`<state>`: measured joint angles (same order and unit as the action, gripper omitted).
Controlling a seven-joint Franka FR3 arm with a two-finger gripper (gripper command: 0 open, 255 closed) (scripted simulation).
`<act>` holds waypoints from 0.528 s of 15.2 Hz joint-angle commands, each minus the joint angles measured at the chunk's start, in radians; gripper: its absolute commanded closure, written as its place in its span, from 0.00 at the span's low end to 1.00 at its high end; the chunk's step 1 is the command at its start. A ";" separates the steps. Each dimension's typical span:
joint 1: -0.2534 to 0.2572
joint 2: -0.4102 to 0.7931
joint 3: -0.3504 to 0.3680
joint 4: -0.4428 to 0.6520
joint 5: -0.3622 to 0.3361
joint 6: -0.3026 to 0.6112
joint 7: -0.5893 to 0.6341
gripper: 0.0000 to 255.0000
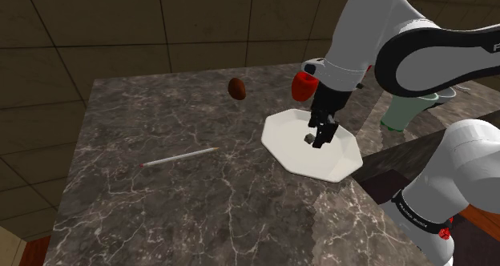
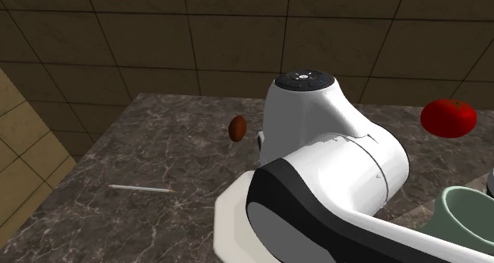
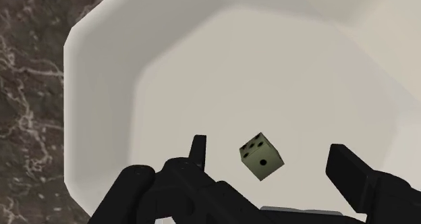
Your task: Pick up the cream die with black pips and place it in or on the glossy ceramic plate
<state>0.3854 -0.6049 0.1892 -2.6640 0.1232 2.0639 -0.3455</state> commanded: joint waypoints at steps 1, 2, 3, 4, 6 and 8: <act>0.000 0.000 0.000 0.000 0.000 0.000 0.000 0.00; 0.000 0.000 0.000 0.000 0.000 0.000 0.000 0.00; 0.000 0.000 0.000 0.000 0.000 0.000 0.000 0.00; -0.001 -0.013 -0.004 0.025 -0.003 -0.039 0.000 0.00; -0.002 -0.033 -0.011 0.080 -0.008 -0.113 0.000 0.00; -0.003 -0.039 -0.014 0.103 -0.010 -0.142 0.001 0.00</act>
<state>0.3833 -0.6398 0.1782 -2.5707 0.1151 1.9373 -0.3432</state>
